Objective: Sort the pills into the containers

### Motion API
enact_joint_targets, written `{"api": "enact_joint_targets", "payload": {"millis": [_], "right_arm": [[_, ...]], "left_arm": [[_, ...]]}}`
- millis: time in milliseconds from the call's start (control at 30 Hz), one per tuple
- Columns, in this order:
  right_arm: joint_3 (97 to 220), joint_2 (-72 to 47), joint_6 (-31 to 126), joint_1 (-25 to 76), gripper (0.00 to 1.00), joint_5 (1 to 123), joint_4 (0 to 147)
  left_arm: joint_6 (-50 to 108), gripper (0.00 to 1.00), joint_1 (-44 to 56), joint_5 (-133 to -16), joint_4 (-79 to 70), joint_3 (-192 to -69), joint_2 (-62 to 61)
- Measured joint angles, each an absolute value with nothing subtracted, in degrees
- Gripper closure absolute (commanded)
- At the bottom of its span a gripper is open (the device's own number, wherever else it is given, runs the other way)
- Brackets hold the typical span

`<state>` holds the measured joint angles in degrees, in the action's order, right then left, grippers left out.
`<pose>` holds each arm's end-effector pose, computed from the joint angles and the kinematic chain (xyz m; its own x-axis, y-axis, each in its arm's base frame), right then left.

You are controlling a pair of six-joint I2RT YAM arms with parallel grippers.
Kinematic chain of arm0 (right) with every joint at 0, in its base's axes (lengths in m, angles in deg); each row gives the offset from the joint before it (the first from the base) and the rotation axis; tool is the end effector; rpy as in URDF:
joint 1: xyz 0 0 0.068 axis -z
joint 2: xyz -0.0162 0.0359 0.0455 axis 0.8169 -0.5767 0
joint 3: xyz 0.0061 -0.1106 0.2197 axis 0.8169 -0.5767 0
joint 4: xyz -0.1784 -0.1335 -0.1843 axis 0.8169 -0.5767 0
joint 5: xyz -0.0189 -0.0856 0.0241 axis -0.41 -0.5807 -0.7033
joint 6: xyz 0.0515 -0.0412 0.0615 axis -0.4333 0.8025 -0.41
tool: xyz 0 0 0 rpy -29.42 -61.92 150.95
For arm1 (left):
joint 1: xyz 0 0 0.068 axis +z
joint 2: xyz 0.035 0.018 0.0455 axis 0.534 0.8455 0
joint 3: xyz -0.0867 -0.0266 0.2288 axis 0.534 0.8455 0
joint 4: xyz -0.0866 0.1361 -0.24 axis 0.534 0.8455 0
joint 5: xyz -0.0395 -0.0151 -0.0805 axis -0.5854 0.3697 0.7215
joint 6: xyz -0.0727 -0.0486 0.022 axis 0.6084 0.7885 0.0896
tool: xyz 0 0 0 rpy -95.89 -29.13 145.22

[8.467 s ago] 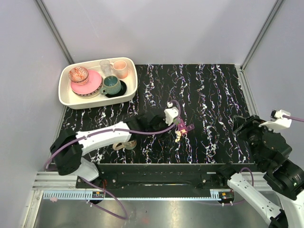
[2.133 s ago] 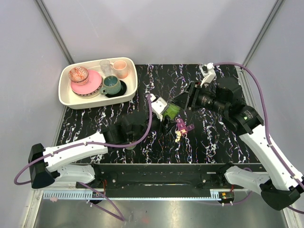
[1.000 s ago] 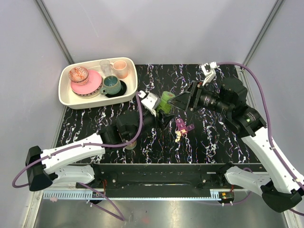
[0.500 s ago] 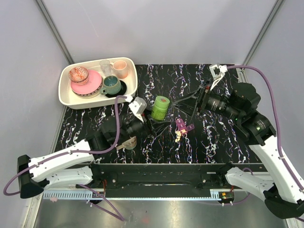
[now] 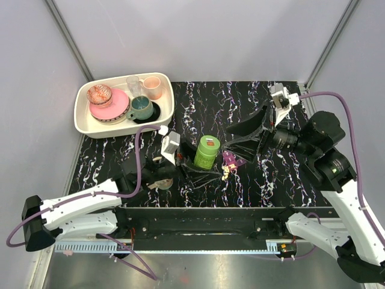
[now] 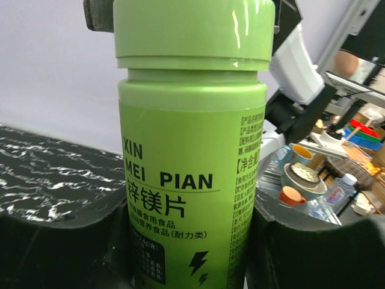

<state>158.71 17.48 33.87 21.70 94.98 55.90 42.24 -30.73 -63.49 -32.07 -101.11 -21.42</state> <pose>0.1639 0.1688 0.4829 -0.2391 0.1613 -0.9575 -0.9288 0.2495 0.2739 0.1149 -0.2834 0.3585 -0.2867 -0.3197 -0.9031 0.9510 0.0190 -0.3086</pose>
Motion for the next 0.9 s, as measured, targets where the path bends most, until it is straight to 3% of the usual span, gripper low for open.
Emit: {"api": "enact_joint_targets", "payload": {"millis": [367,900], "right_arm": [[158.4,16.6,33.9,21.7,0.25,105.6,59.7],[157.2,16.4,33.4,21.7,0.21,111.3,62.5]], "left_arm": [[46.2,1.0,-30.7,-54.7,-39.1,-101.1,-17.9],[49.2,1.0,-30.7,-53.0,-43.4,-101.3,-14.6]]}}
